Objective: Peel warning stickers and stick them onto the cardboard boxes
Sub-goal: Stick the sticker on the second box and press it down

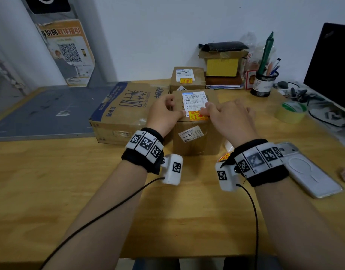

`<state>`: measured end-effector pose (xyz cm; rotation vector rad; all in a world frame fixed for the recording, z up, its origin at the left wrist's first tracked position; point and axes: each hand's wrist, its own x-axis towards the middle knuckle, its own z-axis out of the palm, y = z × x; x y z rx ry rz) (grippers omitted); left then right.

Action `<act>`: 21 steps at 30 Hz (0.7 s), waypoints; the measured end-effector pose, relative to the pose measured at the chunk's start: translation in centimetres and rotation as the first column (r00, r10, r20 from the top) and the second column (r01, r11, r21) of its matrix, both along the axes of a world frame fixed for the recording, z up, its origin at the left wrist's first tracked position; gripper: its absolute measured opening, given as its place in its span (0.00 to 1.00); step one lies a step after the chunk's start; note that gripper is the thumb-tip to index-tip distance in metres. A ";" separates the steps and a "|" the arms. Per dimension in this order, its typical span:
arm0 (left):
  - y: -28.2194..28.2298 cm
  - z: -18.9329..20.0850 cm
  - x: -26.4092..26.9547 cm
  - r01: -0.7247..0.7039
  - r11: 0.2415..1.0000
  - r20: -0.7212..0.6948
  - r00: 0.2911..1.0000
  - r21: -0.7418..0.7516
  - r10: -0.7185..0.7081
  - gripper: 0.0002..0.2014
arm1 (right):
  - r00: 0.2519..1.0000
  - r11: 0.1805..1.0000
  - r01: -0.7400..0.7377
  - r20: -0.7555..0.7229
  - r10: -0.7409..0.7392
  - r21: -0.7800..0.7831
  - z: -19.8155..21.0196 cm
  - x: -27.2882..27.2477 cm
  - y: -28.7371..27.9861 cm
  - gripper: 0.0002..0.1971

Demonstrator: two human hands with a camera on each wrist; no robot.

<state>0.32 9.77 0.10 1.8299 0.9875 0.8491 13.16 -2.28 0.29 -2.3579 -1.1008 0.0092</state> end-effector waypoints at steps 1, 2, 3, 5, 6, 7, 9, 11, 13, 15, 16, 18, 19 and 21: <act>0.0 0.0 0.0 0.002 1.000 0.014 1.000 -0.021 -0.002 0.28 | 1.000 1.000 -0.003 -0.003 0.003 0.020 0.1 0.1 -0.1 0.27; -0.1 0.0 -0.1 0.008 0.999 0.021 1.000 -0.052 -0.007 0.28 | 1.000 0.999 -0.004 -0.011 0.005 0.051 0.3 0.1 -0.3 0.26; -0.1 0.0 -0.2 0.010 0.997 0.024 1.000 -0.080 -0.008 0.27 | 0.999 0.996 -0.007 -0.031 0.010 0.090 0.7 0.1 -0.6 0.26; -0.2 0.0 -0.6 0.004 0.994 0.025 1.000 -0.109 -0.001 0.26 | 0.991 0.984 -0.011 -0.127 0.034 0.175 1.3 0.0 -0.7 0.25; -0.2 -0.1 -0.8 -0.003 0.993 0.026 1.000 -0.115 0.006 0.26 | 0.983 0.976 0.007 -0.182 0.034 0.220 1.5 0.1 -0.8 0.23; -0.3 -0.1 -0.9 -0.007 0.993 0.024 1.000 -0.115 0.010 0.26 | 0.977 0.963 0.041 -0.212 0.016 0.265 1.6 0.3 -0.9 0.19; -0.4 0.0 -1.2 -0.005 0.995 0.016 1.000 -0.100 0.006 0.23 | 0.979 0.956 0.110 -0.198 -0.057 0.270 1.5 0.8 -1.0 0.14; -0.8 0.2 -1.5 0.003 0.997 -0.004 1.000 -0.081 -0.004 0.13 | 0.976 0.989 0.090 -0.206 -0.064 0.116 1.0 0.8 -1.1 0.19; -1.3 0.3 -1.6 0.008 0.998 -0.043 0.999 -0.062 -0.011 0.05 | 0.958 1.000 0.012 -0.288 -0.004 0.027 0.4 0.5 -1.0 0.26; -1.6 0.5 -1.6 -0.007 0.998 -0.048 0.999 -0.067 0.003 0.06 | 0.945 0.996 0.004 -0.326 0.023 0.084 0.2 0.2 -1.2 0.22; -1.7 0.6 -1.7 -0.015 0.995 -0.020 1.000 -0.096 0.013 0.04 | 0.937 0.988 0.023 -0.347 0.032 0.152 0.3 0.2 -1.4 0.18; -1.7 1.0 -2.0 -0.014 0.988 0.074 0.997 -0.156 0.026 0.09 | 0.901 0.940 0.082 -0.429 0.072 0.330 0.7 0.3 -1.9 0.13; -1.8 1.3 -1.9 0.001 0.986 0.127 0.992 -0.167 0.021 0.12 | 0.879 0.898 0.116 -0.464 0.106 0.425 1.0 0.6 -2.1 0.15; -2.0 2.0 -1.3 0.048 0.989 0.214 0.977 -0.143 -0.017 0.12 | 0.853 0.801 0.166 -0.492 0.176 0.575 1.7 1.3 -2.2 0.18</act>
